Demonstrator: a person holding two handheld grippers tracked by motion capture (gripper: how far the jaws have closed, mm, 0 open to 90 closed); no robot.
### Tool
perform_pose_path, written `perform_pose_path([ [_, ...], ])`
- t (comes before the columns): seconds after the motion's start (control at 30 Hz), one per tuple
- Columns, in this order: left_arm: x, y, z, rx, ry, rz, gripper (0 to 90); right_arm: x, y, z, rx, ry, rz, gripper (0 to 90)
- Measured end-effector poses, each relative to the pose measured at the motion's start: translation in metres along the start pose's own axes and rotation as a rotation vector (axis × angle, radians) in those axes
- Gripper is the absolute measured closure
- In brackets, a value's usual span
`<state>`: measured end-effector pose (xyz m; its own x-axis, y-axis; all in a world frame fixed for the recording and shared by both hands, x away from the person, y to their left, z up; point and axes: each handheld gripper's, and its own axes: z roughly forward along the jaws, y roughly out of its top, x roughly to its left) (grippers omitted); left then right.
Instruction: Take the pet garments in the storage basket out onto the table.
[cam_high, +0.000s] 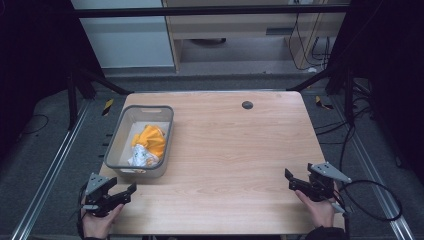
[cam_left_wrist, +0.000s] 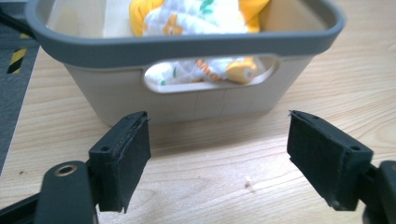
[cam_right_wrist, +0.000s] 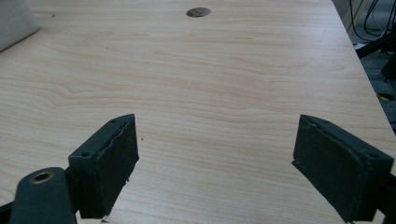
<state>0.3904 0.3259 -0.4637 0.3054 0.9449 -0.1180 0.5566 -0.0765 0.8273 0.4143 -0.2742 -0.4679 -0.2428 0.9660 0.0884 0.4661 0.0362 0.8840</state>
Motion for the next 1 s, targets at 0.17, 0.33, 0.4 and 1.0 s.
perform_pose_path([
  [0.17,0.001,0.001,-0.002,-0.004,-0.007,-0.012,22.6,0.006,-0.002,-0.003,0.001,0.013,-0.018,13.1],
  [0.33,0.001,0.004,-0.008,-0.028,-0.006,-0.005,23.3,0.009,-0.003,-0.004,0.011,0.013,-0.031,12.1],
  [0.4,0.0,0.005,-0.009,-0.032,-0.01,0.004,23.1,0.01,-0.003,-0.004,0.012,0.013,-0.035,12.0],
  [1.0,-0.002,0.024,-0.03,-0.111,-0.026,0.01,21.3,0.015,-0.003,0.0,0.018,0.023,-0.065,11.6],
])
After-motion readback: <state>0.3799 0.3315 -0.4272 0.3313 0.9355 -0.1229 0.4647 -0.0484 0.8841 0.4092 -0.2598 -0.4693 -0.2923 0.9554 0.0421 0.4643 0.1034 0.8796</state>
